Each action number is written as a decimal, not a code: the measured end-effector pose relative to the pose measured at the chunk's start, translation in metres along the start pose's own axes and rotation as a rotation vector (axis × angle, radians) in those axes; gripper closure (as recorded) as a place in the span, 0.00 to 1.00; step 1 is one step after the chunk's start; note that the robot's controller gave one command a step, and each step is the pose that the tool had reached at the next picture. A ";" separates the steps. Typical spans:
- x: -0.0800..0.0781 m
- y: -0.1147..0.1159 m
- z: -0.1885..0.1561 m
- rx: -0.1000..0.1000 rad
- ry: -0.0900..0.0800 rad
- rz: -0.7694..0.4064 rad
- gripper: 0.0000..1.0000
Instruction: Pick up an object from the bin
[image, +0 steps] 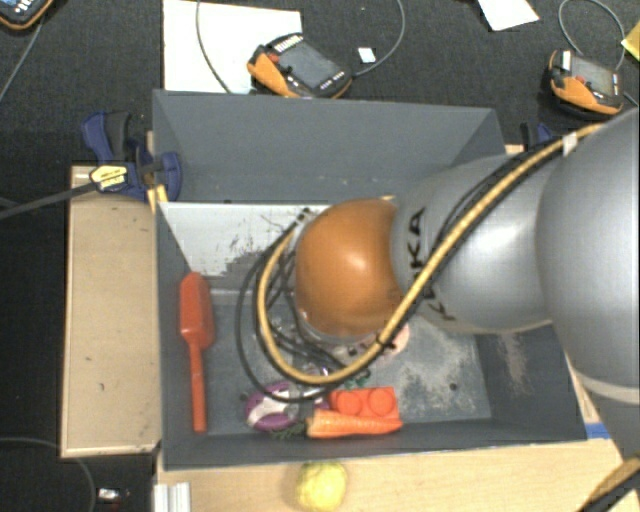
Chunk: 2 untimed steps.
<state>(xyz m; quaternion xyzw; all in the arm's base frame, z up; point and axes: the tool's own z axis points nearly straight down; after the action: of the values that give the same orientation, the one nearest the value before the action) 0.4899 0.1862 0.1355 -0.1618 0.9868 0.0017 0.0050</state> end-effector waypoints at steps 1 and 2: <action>0.018 -0.018 0.035 -0.001 0.002 0.045 0.00; 0.019 -0.022 0.063 0.000 -0.017 -0.199 0.00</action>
Offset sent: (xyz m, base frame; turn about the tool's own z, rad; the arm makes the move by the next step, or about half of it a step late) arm -0.0142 -0.0273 -0.0655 -0.2028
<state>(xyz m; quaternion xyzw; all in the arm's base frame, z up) 0.4791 0.1595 0.0721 -0.2589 0.9658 0.0025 0.0132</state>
